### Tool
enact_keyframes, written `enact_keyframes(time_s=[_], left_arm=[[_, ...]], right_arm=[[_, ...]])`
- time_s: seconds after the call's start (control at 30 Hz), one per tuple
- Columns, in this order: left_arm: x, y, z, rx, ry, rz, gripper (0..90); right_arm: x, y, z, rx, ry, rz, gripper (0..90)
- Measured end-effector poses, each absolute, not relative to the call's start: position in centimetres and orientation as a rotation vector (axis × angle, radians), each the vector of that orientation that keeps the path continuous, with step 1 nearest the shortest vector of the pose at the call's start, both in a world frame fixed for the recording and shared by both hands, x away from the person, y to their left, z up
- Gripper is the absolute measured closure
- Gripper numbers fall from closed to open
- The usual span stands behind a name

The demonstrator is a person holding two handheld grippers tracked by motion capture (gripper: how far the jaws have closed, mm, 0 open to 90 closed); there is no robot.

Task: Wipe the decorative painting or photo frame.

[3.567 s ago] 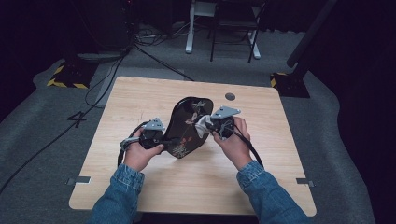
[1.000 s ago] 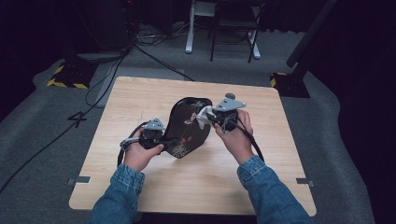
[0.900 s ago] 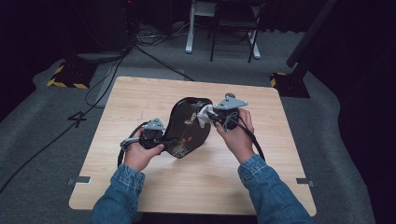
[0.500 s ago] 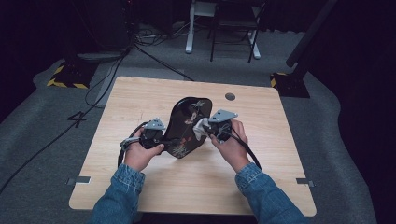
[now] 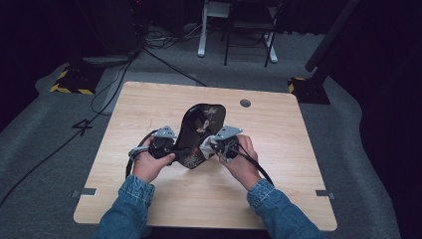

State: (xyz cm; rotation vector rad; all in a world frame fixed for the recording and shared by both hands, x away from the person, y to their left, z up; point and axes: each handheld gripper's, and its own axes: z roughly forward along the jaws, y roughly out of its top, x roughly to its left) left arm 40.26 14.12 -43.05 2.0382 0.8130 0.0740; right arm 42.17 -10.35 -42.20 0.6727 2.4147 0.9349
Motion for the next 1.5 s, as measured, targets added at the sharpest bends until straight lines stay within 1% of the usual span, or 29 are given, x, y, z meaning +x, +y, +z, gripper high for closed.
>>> enact_keyframes(time_s=[0.13, 0.23, 0.8, 1.13, 1.27, 1.5], left_arm=[[40.2, 14.1, -43.0, 2.044, 0.812, 0.075, 78.3], [40.2, 14.1, -43.0, 2.045, 0.811, 0.074, 78.3], [40.2, 14.2, -43.1, 2.033, 0.818, 0.061, 77.9], [40.3, 14.2, -43.1, 2.03, 0.819, 0.053, 77.5], [40.3, 14.2, -43.1, 2.032, 0.818, 0.053, 77.5], [40.2, 14.1, -43.0, 2.04, 0.818, 0.062, 77.8]], right_arm=[[41.5, -9.3, -40.4, 0.592, 2.398, 0.938, 75.3], [41.1, -8.8, -39.8, 0.565, 2.395, 0.935, 75.4], [40.9, -8.7, -44.3, 0.562, 2.493, 0.834, 75.5], [41.0, -8.8, -45.6, 0.58, 2.518, 0.819, 75.4], [41.1, -9.0, -45.0, 0.579, 2.508, 0.821, 75.6], [42.6, -10.4, -41.2, 0.644, 2.41, 0.902, 75.5]])
